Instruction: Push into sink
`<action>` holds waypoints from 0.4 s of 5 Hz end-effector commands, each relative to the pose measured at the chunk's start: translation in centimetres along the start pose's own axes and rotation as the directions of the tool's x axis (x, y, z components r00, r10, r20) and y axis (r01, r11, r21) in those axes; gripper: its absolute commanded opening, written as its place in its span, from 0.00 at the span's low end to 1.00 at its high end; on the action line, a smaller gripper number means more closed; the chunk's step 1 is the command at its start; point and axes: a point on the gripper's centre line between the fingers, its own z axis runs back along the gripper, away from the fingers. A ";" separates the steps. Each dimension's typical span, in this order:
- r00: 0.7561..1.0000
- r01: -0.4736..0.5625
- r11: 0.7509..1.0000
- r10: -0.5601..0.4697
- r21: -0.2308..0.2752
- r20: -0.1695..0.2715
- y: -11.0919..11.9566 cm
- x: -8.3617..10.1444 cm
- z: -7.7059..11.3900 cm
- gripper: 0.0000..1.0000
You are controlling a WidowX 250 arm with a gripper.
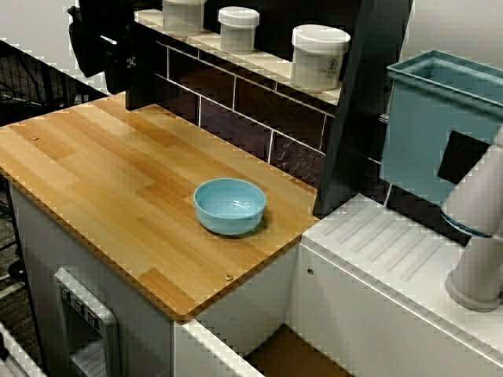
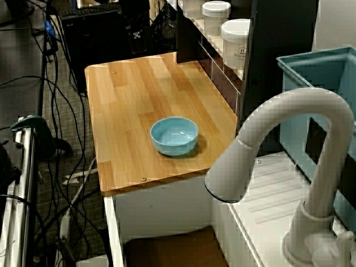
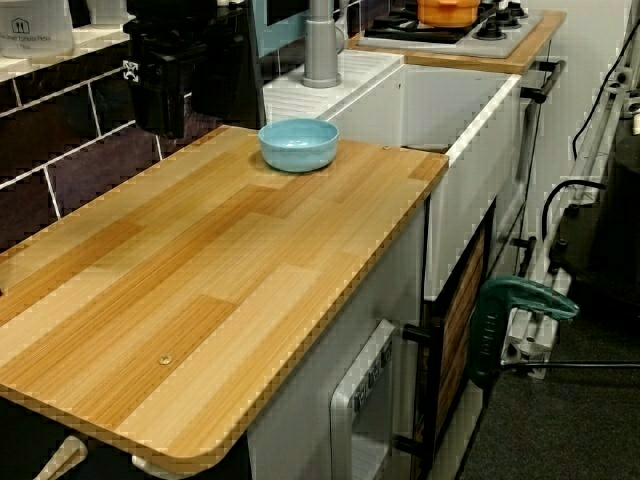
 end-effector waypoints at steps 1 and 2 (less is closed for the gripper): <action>1.000 0.000 1.000 0.000 0.000 0.000 0.0 0.0 0.0 1.00; 0.999 0.030 0.999 -0.030 0.017 0.012 -0.8 -0.4 -1.0 1.00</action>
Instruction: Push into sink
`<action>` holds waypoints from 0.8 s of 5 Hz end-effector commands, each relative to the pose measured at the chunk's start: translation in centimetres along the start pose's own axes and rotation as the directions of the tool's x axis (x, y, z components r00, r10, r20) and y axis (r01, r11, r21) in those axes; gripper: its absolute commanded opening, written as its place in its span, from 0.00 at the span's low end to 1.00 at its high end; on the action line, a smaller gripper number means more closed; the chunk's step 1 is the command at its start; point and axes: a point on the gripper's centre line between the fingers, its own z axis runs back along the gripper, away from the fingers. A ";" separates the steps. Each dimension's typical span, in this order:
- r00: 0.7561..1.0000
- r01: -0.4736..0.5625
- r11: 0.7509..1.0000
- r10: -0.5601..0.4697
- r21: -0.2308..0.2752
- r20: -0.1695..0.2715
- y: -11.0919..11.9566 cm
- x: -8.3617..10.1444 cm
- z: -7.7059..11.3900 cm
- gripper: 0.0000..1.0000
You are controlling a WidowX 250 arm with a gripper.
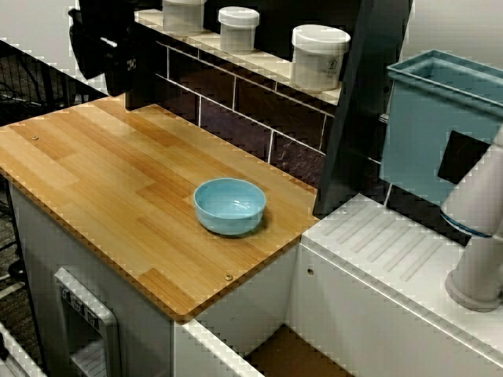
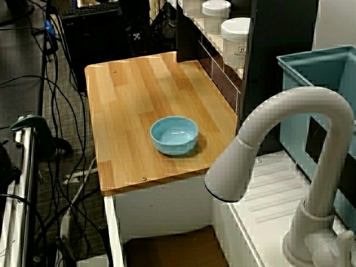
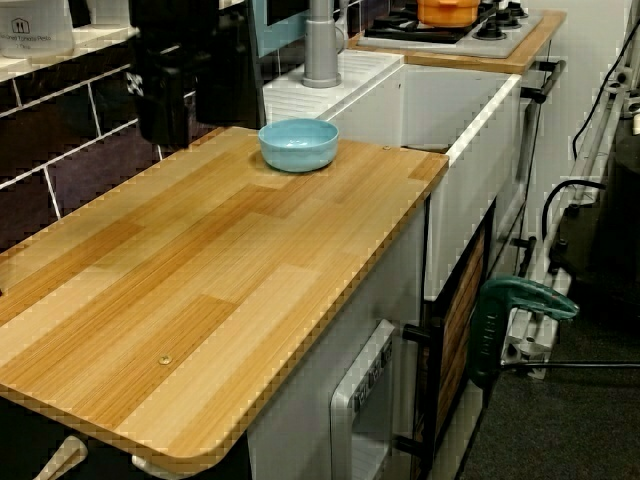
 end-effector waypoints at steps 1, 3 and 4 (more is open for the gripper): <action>0.999 0.027 0.997 -0.030 0.075 0.036 0.0 1.1 -2.1 1.00; 0.997 0.048 0.993 -0.054 0.105 0.058 1.1 3.8 -4.1 1.00; 0.997 0.073 0.994 -0.076 0.078 0.035 0.4 4.5 -4.2 1.00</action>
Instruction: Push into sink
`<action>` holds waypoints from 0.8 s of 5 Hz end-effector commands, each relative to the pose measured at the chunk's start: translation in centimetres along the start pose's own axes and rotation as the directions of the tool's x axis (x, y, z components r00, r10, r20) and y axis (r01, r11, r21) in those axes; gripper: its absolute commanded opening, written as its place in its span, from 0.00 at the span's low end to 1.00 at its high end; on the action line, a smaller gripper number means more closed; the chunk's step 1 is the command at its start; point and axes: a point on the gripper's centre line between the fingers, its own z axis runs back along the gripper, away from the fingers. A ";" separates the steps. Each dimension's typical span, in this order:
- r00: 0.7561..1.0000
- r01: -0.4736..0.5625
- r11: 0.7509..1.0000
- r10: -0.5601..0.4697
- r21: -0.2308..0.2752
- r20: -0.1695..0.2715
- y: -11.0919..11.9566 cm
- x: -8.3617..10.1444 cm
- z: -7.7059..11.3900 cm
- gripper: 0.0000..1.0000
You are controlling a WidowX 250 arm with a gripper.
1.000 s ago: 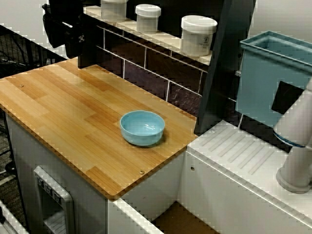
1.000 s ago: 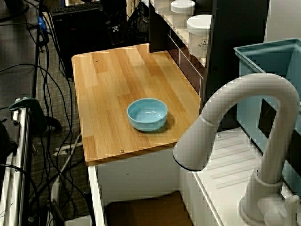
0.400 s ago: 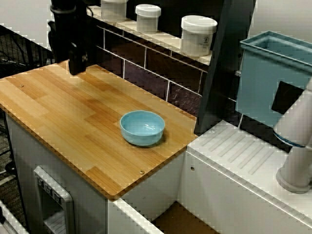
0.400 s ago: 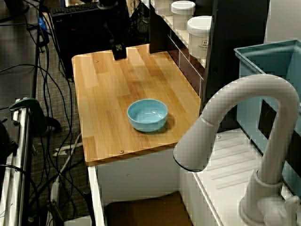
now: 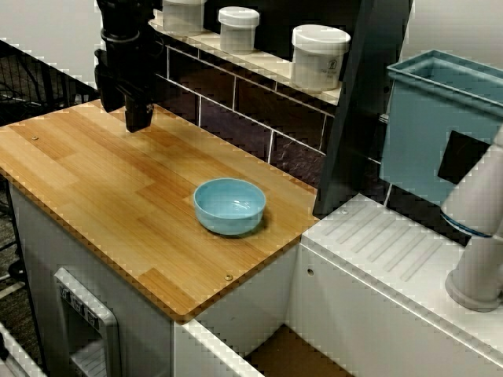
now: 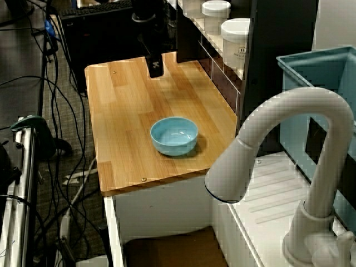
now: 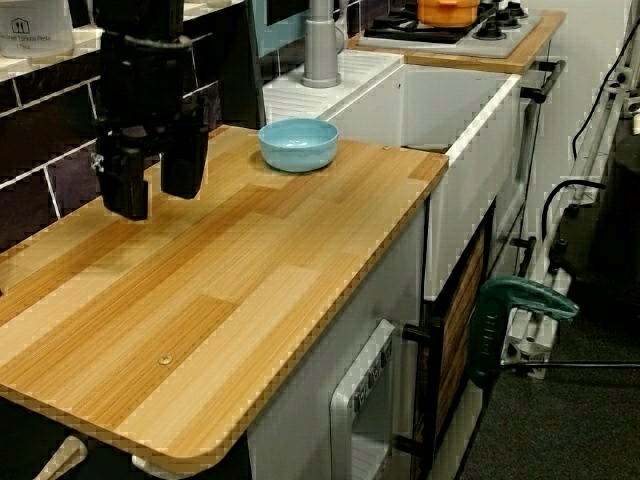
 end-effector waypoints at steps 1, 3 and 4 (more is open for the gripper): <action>0.998 0.065 0.998 -0.065 -0.024 0.027 -2.1 1.5 1.6 1.00; 0.996 0.086 0.995 -0.085 -0.053 0.017 -4.9 0.8 1.0 1.00; 0.996 0.086 0.994 -0.085 -0.073 0.015 -5.7 0.7 1.1 1.00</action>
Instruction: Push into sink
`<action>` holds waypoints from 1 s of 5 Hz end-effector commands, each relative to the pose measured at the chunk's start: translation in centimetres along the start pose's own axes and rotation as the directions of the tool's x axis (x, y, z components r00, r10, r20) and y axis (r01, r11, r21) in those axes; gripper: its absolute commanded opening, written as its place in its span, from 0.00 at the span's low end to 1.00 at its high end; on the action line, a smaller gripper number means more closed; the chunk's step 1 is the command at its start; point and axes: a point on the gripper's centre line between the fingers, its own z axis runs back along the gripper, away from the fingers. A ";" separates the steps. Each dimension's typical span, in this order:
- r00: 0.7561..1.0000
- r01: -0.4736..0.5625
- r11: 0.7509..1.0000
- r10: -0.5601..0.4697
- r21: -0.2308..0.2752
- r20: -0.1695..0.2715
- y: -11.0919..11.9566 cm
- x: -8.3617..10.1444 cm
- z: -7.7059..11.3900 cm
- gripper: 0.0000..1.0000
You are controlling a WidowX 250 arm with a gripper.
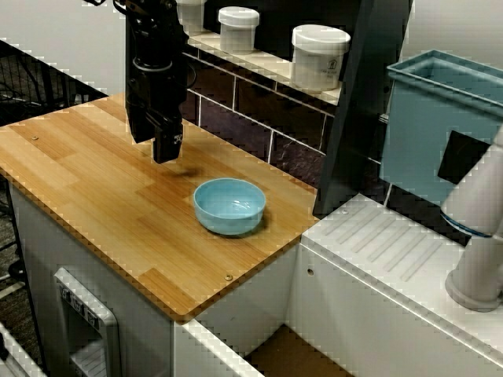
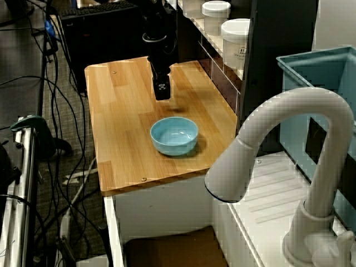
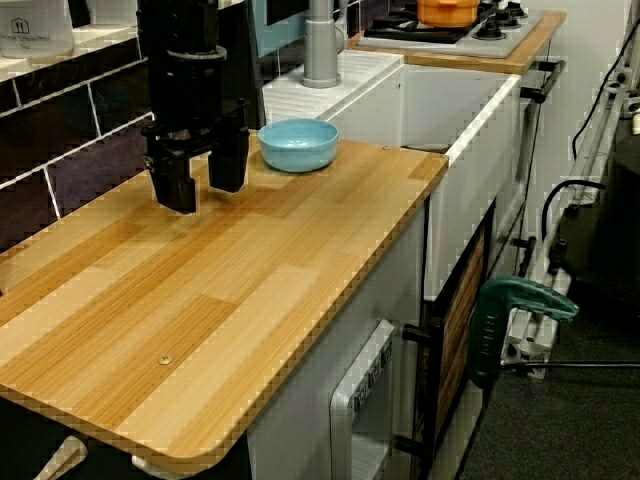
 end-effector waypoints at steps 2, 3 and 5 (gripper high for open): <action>0.998 0.033 0.999 -0.032 -0.026 0.056 -2.8 0.6 2.5 1.00; 0.997 0.046 0.999 -0.045 -0.029 0.056 -3.8 0.6 2.4 1.00; 0.997 0.044 0.998 -0.041 -0.045 0.058 -4.8 0.6 1.8 1.00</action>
